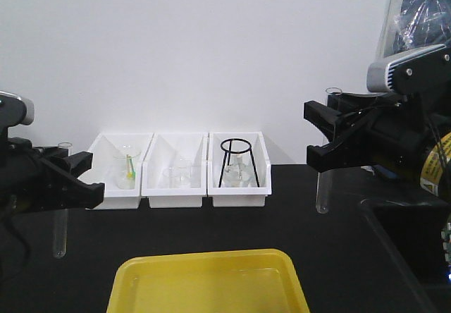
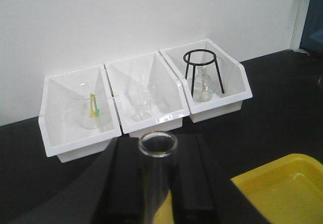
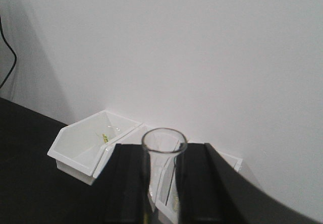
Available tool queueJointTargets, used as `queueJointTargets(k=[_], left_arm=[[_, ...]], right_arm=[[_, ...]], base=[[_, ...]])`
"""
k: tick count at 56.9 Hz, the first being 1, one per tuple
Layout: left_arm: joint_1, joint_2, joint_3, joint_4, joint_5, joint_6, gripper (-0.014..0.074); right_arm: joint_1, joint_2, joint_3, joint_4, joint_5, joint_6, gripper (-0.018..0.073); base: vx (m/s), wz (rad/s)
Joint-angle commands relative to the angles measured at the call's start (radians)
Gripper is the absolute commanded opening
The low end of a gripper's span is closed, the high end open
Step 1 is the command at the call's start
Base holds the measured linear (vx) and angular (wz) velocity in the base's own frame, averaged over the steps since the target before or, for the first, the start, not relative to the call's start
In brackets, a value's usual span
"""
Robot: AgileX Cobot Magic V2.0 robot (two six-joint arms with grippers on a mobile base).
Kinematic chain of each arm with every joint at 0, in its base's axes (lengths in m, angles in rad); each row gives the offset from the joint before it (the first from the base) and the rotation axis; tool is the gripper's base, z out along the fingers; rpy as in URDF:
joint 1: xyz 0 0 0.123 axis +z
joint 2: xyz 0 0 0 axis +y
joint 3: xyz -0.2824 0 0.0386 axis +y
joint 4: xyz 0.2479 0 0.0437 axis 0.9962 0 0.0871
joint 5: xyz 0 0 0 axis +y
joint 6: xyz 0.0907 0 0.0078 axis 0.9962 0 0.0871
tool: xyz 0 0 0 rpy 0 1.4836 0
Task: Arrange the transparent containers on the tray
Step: 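Move the left gripper's test tube down over the yellow tray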
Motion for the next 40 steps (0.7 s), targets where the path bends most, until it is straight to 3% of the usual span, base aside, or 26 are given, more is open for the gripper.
queueJointTargets(k=[1,6,10,16,20,26,28,32,40], left_arm=[[-0.006,-0.022,-0.03,-0.066,-0.022,-0.01,-0.0008],[-0.006,0.0,-0.03,-0.157,0.067,0.018,-0.0008],[-0.006,0.034,-0.034,-0.245,0.136,0.104,-0.0008],[-0.006,0.092,-0.059,-0.492,0.246,0.37,-0.0008],[-0.006,0.133,-0.099,-0.699,0.314,0.567,-0.0008],[-0.003,0.187,-0.154,-0.95,0.377,0.756,-0.0008],[-0.003,0.204,-0.172,-1.008,0.381,0.78,-0.0008],[-0.003,0.236,-0.203,-1.048,0.371,0.777,-0.0008],[0.001,0.307,-0.247,-0.975,0.37,0.644,-0.0006]], right_arm=[[0.0,-0.024,-0.032,0.009,-0.04,-0.003,-0.0011],[0.0,-0.024,-0.032,0.009,-0.04,-0.003,-0.0011],[0.0,-0.024,-0.032,0.009,-0.04,-0.003,-0.0011],[0.0,-0.024,-0.032,0.009,-0.04,-0.003,-0.0011],[0.0,-0.024,-0.032,0.009,-0.04,-0.003,-0.0011],[0.0,-0.024,-0.032,0.009,-0.04,-0.003,-0.0011],[0.0,-0.024,-0.032,0.009,-0.04,-0.003,-0.0011],[0.0,-0.024,-0.032,0.009,-0.04,-0.003,-0.0011],[0.0,-0.024,-0.032,0.009,-0.039,-0.003,-0.0011]], base=[[0.0,0.0],[0.0,0.0],[0.0,0.0],[0.0,0.0],[0.0,0.0],[0.0,0.0],[0.0,0.0],[0.0,0.0],[0.0,0.0]])
